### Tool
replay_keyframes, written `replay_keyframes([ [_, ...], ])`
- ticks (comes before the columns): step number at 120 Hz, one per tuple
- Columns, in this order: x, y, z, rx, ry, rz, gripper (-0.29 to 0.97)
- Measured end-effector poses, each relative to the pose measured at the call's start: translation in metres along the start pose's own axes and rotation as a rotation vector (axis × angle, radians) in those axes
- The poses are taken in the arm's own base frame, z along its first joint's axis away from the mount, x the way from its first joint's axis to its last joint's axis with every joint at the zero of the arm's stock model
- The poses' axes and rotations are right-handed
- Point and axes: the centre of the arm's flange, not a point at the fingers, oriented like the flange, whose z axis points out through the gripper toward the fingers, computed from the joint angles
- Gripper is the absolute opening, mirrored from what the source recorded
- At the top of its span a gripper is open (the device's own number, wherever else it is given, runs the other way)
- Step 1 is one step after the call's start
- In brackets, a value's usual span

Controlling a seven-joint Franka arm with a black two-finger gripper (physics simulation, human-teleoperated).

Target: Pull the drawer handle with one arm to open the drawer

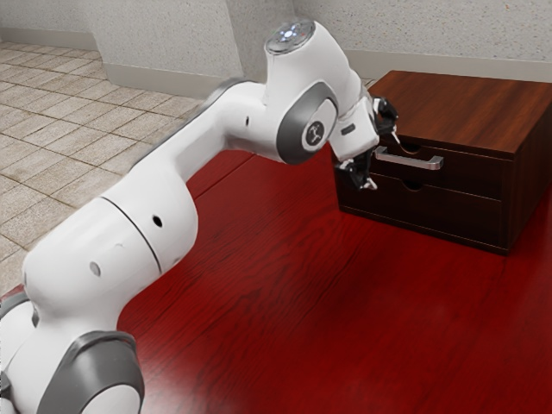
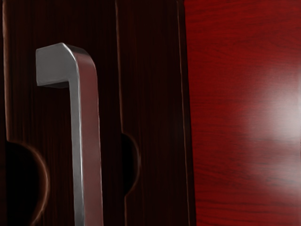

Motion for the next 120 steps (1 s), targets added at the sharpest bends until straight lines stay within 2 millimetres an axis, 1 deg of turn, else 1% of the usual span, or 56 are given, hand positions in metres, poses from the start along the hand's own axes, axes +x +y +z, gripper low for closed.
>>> replay_keyframes([
  [21,0.005,0.003,0.012,-0.005,0.003,0.003,0.68],
  [56,0.005,0.004,0.018,-0.007,0.003,0.0,0.66],
  [120,0.004,0.004,0.018,-0.013,0.004,-0.01,0.41],
])
